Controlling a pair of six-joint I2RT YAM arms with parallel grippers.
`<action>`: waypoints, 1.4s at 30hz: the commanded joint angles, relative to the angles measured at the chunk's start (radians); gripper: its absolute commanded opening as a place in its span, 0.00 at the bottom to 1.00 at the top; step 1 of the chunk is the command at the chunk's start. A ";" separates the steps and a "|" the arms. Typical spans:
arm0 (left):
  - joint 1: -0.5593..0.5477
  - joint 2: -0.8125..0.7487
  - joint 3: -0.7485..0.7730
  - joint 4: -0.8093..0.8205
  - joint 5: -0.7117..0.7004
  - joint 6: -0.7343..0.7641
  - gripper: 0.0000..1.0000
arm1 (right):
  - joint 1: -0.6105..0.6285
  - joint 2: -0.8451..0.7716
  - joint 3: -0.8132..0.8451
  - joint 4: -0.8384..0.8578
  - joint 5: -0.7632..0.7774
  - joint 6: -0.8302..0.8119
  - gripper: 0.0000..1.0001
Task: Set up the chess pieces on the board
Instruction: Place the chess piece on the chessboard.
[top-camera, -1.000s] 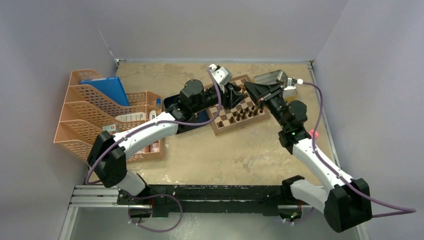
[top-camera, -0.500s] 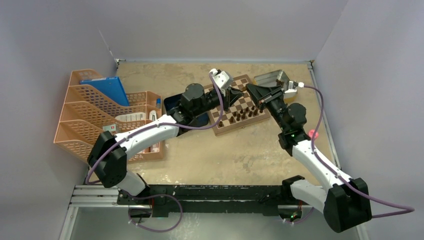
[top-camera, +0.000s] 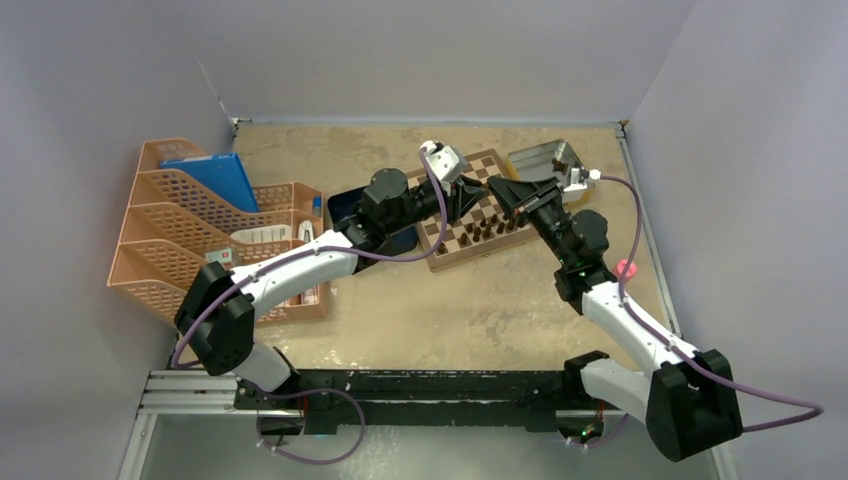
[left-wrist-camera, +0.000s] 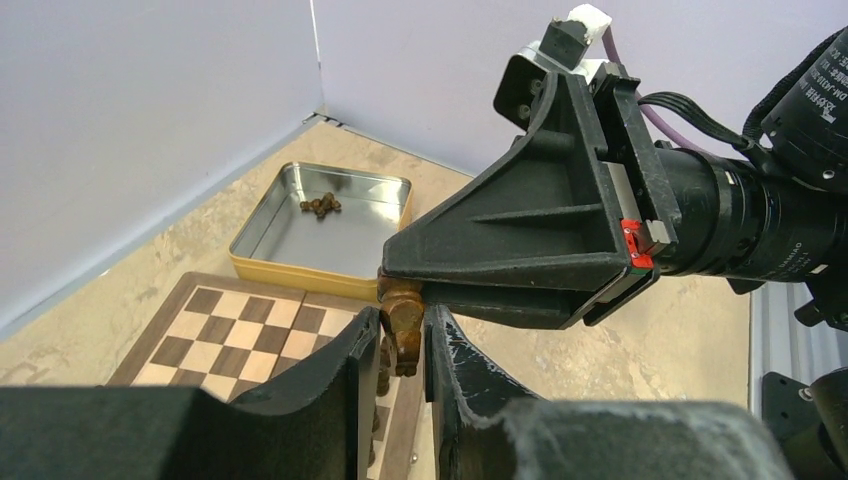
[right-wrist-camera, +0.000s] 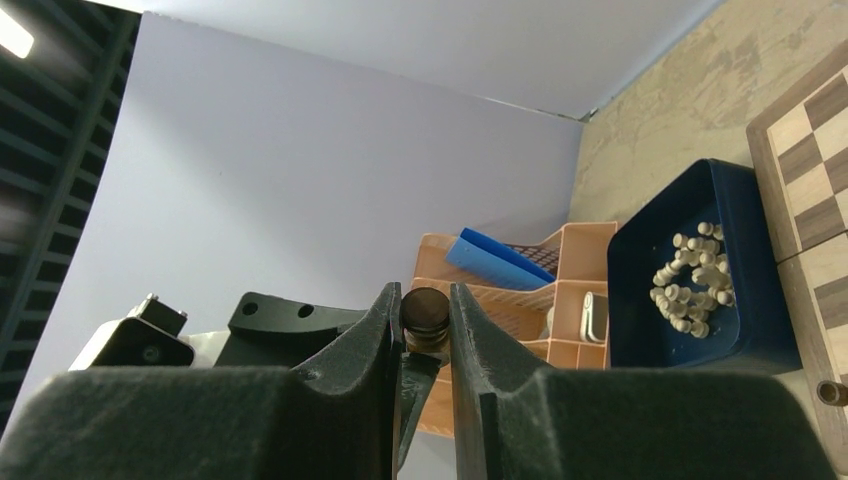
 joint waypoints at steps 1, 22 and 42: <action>0.002 -0.032 0.014 0.095 0.025 0.029 0.22 | 0.003 0.005 -0.011 0.040 -0.043 0.009 0.16; 0.002 -0.041 -0.024 0.072 0.082 0.058 0.23 | 0.003 0.002 -0.045 0.108 -0.075 0.082 0.15; 0.002 -0.091 -0.076 0.047 0.064 0.099 0.07 | 0.004 0.045 -0.049 0.173 -0.086 0.117 0.15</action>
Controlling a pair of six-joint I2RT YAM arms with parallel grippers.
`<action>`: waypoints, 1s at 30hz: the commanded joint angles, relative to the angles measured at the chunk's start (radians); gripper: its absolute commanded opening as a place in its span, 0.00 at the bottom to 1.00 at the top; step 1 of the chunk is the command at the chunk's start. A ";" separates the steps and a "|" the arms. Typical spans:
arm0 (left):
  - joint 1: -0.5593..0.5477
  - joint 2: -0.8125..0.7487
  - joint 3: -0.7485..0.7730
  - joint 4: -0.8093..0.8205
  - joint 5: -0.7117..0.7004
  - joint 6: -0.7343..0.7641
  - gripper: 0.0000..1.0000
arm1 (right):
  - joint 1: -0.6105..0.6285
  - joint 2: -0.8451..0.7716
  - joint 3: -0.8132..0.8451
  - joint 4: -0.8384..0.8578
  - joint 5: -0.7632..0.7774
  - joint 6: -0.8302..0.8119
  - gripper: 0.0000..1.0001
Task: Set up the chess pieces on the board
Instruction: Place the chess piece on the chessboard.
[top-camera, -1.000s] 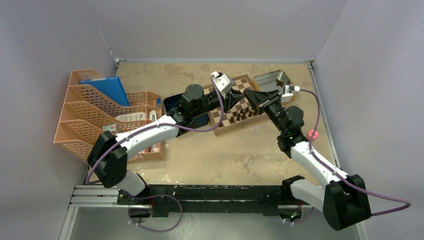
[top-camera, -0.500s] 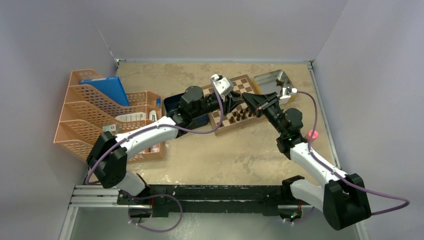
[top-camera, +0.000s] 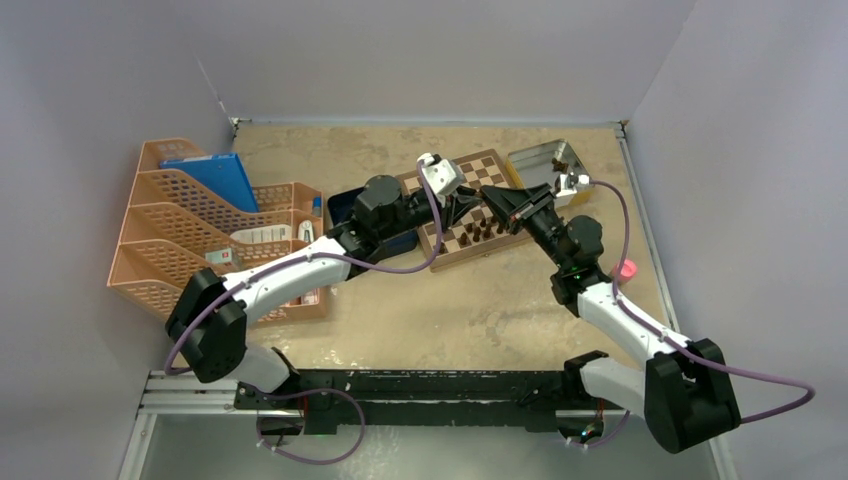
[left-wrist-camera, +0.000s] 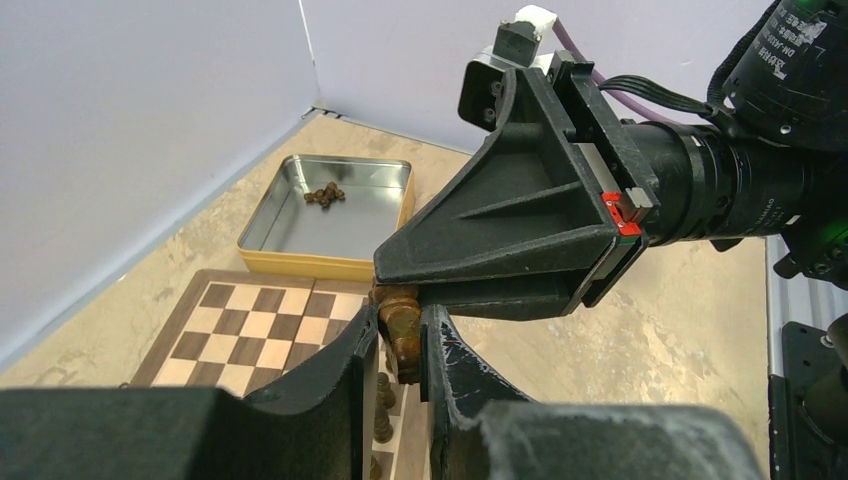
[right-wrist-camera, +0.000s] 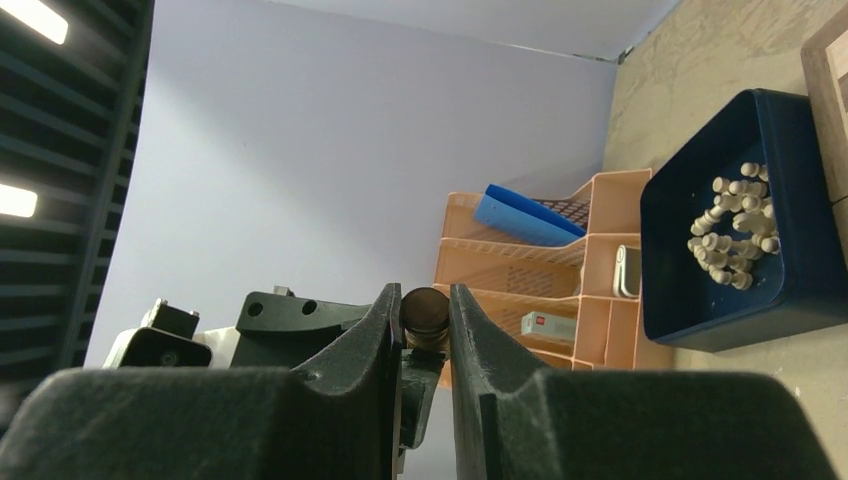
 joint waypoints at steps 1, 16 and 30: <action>-0.003 -0.045 -0.008 0.049 0.017 0.018 0.02 | 0.002 0.002 0.005 0.074 -0.007 0.013 0.15; -0.001 -0.102 0.120 -0.477 -0.091 -0.133 0.00 | 0.001 -0.014 0.017 -0.145 -0.056 -0.364 0.57; 0.024 0.041 0.427 -1.158 -0.134 -0.265 0.00 | 0.001 -0.237 0.076 -0.447 0.169 -0.776 0.97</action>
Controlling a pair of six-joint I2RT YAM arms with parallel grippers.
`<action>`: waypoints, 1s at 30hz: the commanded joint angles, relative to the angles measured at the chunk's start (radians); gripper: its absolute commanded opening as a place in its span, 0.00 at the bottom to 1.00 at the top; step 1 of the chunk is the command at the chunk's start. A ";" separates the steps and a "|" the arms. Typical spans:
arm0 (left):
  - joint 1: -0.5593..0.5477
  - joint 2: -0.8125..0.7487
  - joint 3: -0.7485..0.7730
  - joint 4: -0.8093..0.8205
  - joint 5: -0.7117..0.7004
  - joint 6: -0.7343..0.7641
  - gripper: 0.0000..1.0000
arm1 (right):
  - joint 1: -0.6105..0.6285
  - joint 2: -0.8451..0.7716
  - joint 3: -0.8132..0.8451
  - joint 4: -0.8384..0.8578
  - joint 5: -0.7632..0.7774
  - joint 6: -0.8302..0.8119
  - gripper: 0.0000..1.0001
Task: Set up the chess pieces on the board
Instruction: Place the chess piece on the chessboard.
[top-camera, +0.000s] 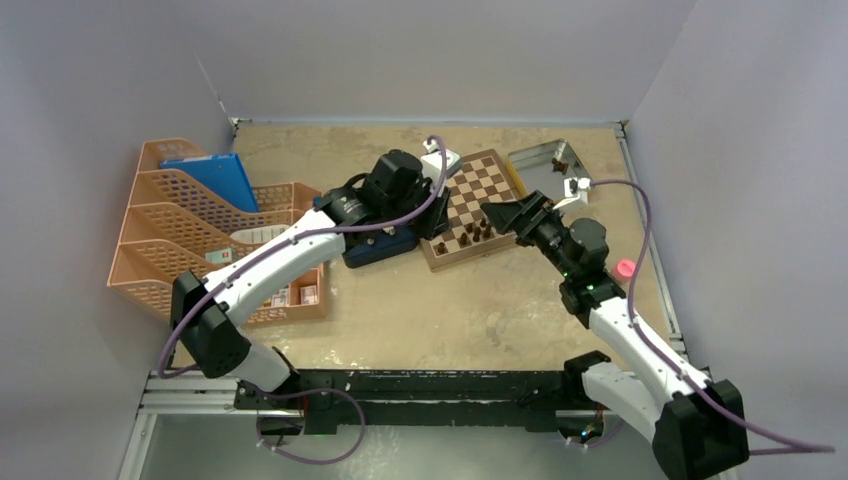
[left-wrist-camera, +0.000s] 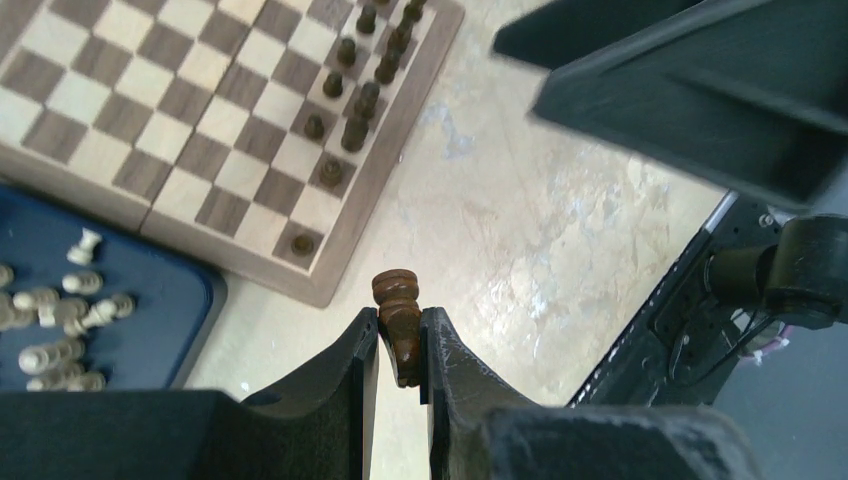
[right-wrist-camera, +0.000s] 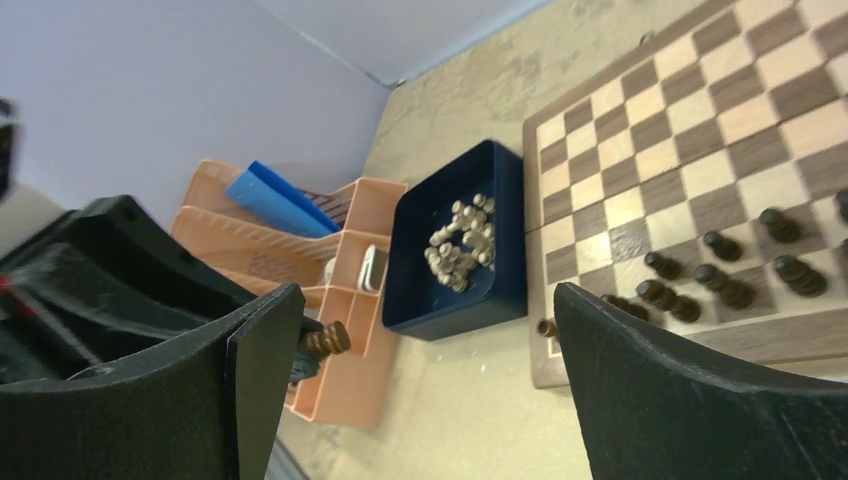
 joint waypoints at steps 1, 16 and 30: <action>0.014 0.028 0.092 -0.231 0.004 -0.047 0.00 | 0.000 -0.099 0.091 -0.099 0.109 -0.200 0.98; 0.050 -0.103 0.028 -0.398 -0.006 -0.128 0.00 | 0.000 -0.252 0.193 -0.415 0.060 -0.410 0.98; 0.048 -0.155 -0.102 -0.298 0.014 -0.104 0.00 | 0.000 -0.333 0.213 -0.537 0.242 -0.413 0.98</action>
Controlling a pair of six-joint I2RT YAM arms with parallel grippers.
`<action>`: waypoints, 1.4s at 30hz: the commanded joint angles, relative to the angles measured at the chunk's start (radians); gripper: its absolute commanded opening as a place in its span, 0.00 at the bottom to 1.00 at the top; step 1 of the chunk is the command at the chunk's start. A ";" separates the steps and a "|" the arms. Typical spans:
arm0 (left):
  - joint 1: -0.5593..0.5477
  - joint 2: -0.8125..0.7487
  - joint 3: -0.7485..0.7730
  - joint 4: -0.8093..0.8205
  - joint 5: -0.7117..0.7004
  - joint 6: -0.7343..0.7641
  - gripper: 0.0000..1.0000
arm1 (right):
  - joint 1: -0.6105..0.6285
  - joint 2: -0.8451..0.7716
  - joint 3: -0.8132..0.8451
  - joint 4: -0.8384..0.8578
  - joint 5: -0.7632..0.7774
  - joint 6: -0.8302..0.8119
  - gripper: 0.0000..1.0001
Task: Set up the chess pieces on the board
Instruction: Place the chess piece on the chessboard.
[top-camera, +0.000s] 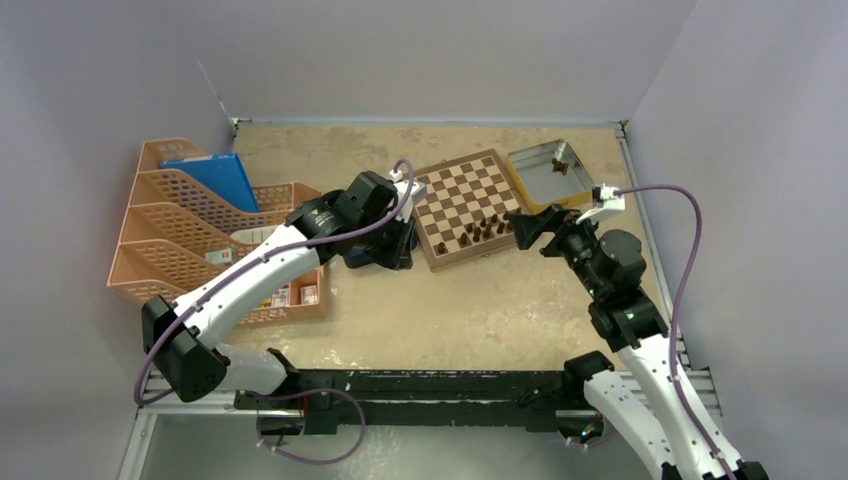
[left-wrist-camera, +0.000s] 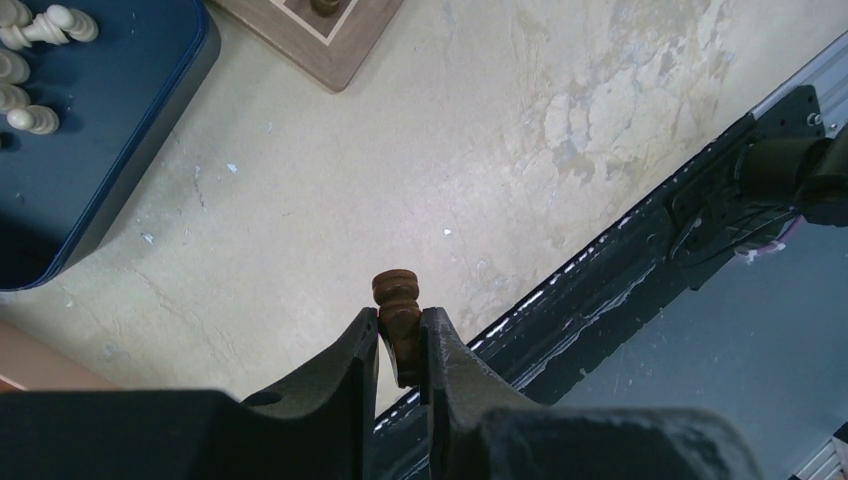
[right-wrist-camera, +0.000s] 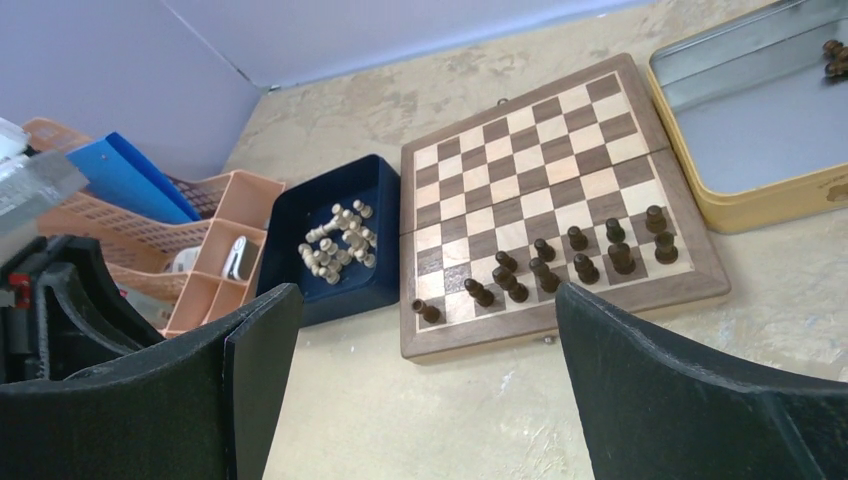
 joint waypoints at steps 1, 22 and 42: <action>0.002 -0.005 0.002 0.057 -0.004 0.022 0.00 | -0.001 -0.004 0.038 0.027 0.074 0.012 0.98; -0.001 0.500 0.458 -0.038 0.019 0.062 0.00 | 0.000 -0.020 0.051 0.036 -0.010 0.030 0.98; 0.000 0.852 0.801 -0.203 -0.081 0.120 0.01 | -0.001 -0.145 0.085 0.015 0.020 -0.004 0.98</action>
